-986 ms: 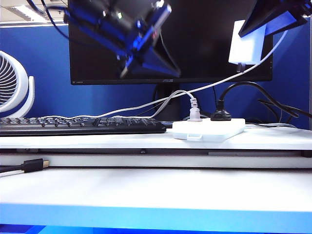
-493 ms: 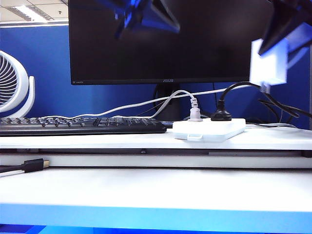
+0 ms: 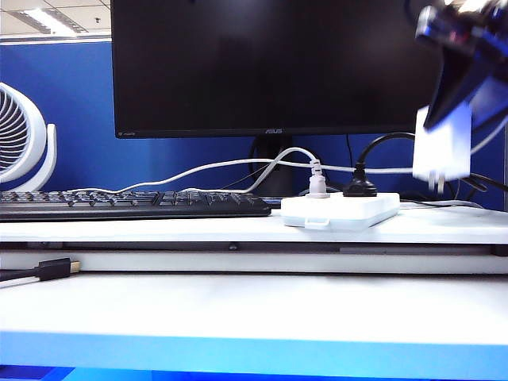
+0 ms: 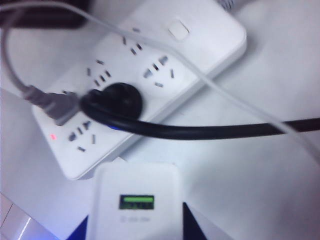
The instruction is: Unplug the white charger from the socket, then place it next to the socket.
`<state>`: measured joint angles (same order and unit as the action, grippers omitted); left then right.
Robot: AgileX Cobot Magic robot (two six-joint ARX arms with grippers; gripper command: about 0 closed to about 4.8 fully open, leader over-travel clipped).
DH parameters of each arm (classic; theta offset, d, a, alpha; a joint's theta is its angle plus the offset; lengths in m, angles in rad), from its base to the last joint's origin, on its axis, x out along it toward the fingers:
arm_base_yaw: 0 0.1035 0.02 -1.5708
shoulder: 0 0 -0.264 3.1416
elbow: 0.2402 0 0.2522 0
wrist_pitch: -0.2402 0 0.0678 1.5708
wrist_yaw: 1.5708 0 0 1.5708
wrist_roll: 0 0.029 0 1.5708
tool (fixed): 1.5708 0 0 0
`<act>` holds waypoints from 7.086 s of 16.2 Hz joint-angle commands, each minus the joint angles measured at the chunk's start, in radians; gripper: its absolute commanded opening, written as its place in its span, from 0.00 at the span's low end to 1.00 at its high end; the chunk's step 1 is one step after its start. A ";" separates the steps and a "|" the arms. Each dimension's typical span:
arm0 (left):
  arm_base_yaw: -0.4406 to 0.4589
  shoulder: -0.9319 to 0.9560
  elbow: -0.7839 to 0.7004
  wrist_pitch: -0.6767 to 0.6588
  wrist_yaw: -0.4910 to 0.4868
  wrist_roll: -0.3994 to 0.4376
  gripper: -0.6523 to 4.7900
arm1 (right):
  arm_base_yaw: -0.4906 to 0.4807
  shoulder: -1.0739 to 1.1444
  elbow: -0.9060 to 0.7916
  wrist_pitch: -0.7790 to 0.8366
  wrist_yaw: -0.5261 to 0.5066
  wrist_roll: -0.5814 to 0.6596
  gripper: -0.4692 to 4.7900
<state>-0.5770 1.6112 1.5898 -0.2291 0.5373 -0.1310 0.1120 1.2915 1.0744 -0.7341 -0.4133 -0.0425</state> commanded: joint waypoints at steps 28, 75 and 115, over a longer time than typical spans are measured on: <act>0.001 -0.012 0.018 -0.050 -0.002 0.004 0.11 | -0.009 0.204 0.161 -0.022 0.024 0.218 0.63; 0.000 -0.012 0.018 -0.046 0.001 0.004 0.11 | 0.035 0.109 0.351 -0.646 -0.008 0.290 0.64; 0.000 -0.012 0.018 -0.042 0.008 0.004 0.11 | 0.122 0.280 0.023 -0.245 0.205 0.437 0.65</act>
<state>-0.5766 1.6051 1.6024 -0.2878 0.5407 -0.1303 0.2302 1.5738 1.0962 -0.9981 -0.2089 0.3836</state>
